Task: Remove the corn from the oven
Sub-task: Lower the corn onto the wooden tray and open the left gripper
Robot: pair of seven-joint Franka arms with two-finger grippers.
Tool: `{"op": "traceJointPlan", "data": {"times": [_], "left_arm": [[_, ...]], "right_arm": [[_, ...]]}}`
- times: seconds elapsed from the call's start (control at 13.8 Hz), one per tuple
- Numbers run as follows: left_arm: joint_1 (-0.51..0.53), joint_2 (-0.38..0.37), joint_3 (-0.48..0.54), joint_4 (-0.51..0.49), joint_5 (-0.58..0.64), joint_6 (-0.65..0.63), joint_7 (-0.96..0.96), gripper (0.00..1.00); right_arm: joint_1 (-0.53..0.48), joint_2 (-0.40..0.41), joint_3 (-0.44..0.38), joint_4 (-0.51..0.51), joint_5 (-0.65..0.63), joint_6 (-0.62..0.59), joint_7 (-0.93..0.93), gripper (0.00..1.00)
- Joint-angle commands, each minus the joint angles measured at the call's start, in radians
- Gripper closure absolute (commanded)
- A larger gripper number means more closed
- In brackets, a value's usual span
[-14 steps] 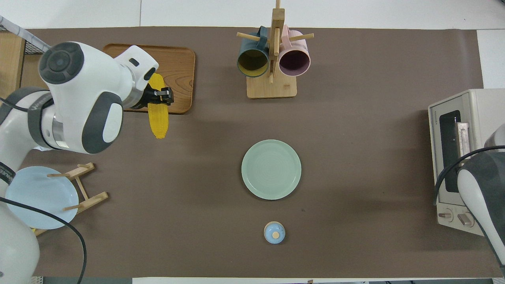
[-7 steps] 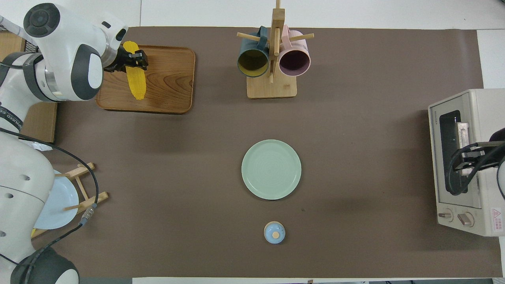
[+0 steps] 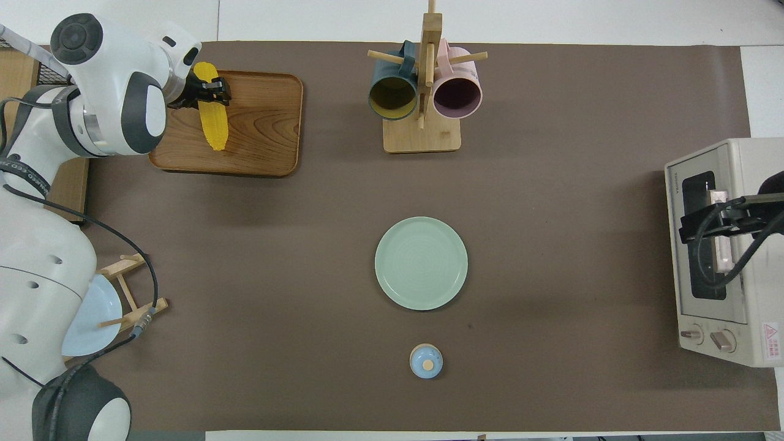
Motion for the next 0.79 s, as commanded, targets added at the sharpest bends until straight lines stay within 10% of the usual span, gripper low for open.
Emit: {"op": "traceJointPlan", "data": {"times": [0.0,0.07,0.43,0.72], "left_arm": [[0.005,0.018,-0.001,0.028,0.007,0.009,0.050,0.95],[0.003,0.016,0.000,0.026,0.006,0.008,0.051,0.01],[0.005,-0.039,0.005,0.021,0.003,-0.020,0.044,0.00],[0.035,-0.221,0.009,-0.069,0.003,-0.161,0.038,0.00]], "right_arm": [[0.036,0.075,-0.034,0.109,-0.010,-0.051,-0.009,0.00],[0.055,0.100,-0.044,0.134,-0.010,-0.069,-0.009,0.00],[0.070,0.094,-0.064,0.143,0.002,-0.067,-0.001,0.00],[0.070,0.091,-0.068,0.145,0.007,-0.060,0.002,0.00]]}}
